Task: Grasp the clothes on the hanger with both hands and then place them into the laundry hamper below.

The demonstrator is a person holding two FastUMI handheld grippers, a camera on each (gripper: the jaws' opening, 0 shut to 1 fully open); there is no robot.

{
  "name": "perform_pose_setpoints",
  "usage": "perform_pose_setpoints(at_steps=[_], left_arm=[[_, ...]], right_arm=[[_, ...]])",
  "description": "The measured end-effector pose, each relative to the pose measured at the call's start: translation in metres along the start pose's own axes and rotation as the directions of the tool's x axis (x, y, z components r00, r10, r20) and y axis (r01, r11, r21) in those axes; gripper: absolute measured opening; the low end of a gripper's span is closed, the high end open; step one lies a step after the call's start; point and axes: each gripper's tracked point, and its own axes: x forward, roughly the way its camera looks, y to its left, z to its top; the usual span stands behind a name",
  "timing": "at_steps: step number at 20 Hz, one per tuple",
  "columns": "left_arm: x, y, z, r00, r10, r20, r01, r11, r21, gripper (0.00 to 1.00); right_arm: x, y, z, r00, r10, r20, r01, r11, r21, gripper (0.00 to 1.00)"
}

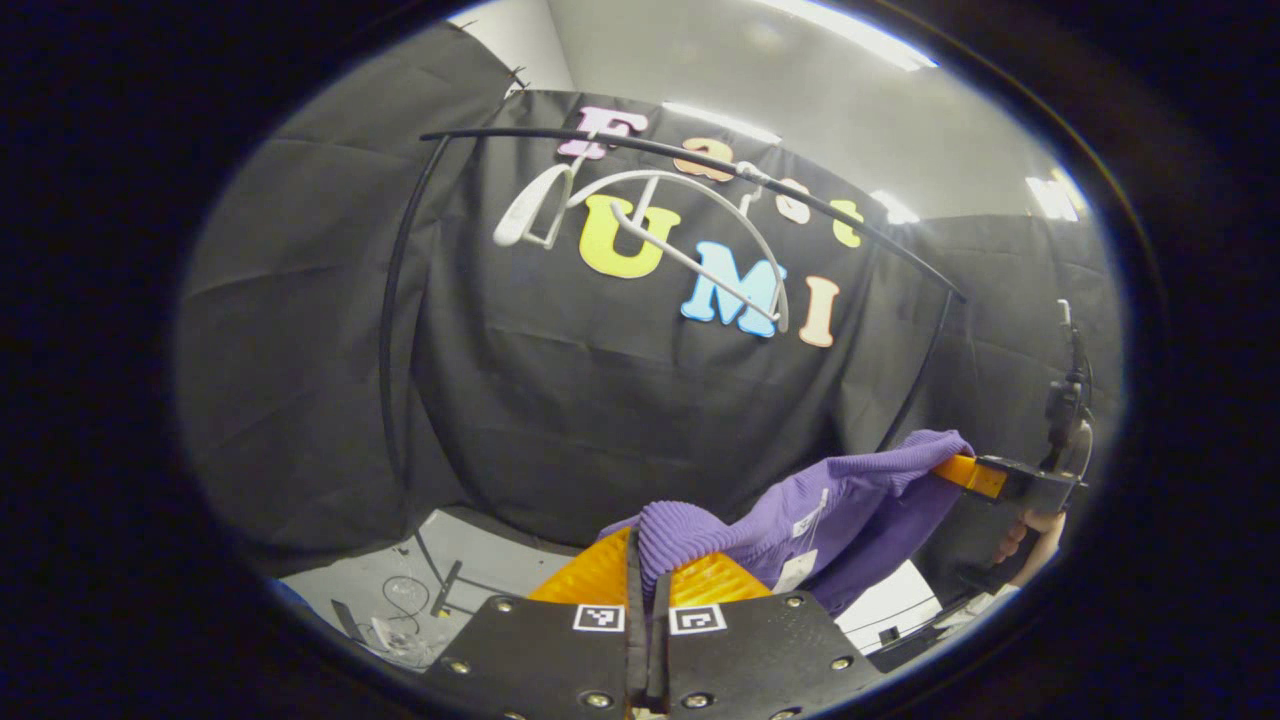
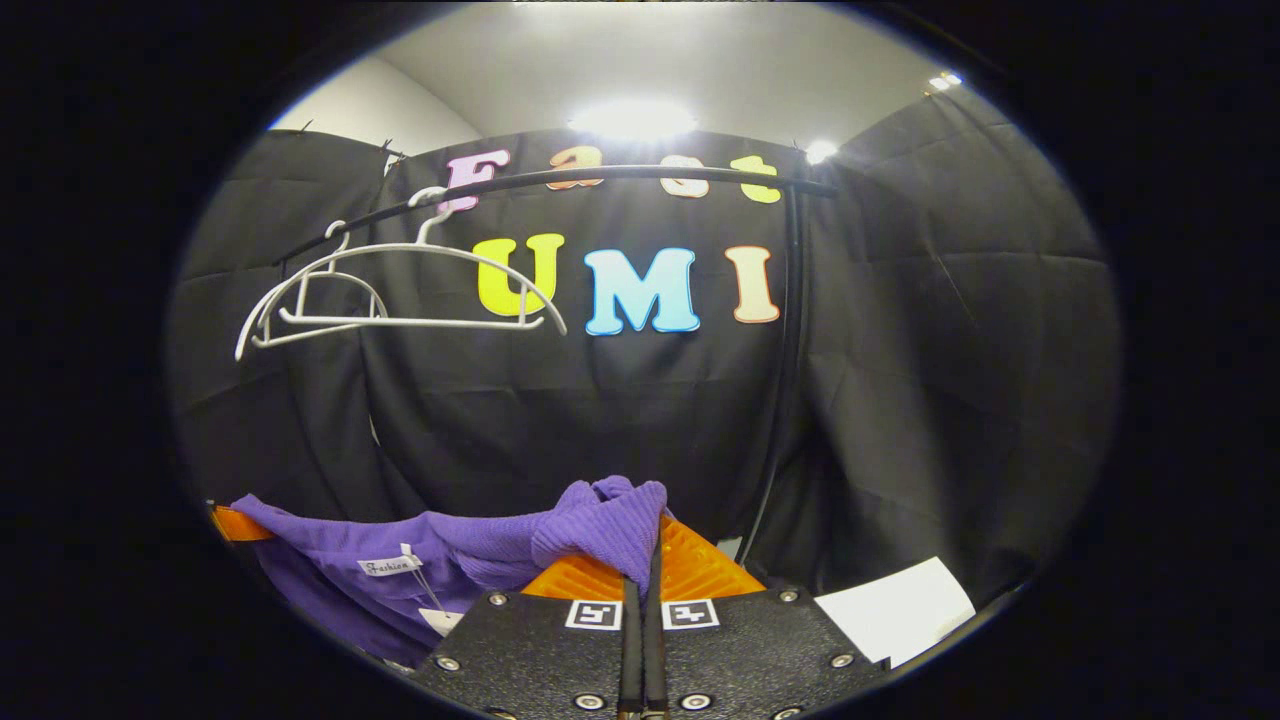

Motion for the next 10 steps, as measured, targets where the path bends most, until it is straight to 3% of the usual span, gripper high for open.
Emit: perform_pose_setpoints(at_steps=[3,4,6,10], left_arm=[[-0.02,0.017,-0.029,0.999,-0.007,-0.049,0.008,1.0,0.015,0.01],[-0.021,0.023,-0.035,0.998,-0.011,-0.063,0.012,1.0,0.018,0.06],[-0.016,0.029,-0.05,0.996,-0.011,-0.089,0.014,0.999,0.03,0.0],[0.001,0.032,-0.086,0.984,0.007,-0.175,0.001,0.999,0.041,0.01]], right_arm=[[-0.03,0.018,-0.036,0.998,0.007,-0.068,-0.005,1.0,0.031,0.0],[-0.034,0.024,-0.047,0.996,0.016,-0.092,-0.012,0.999,0.039,0.0],[-0.028,0.028,-0.07,0.989,0.024,-0.146,-0.017,0.999,0.046,0.0],[-0.036,0.041,-0.134,0.956,0.057,-0.288,-0.025,0.993,0.113,0.0]])
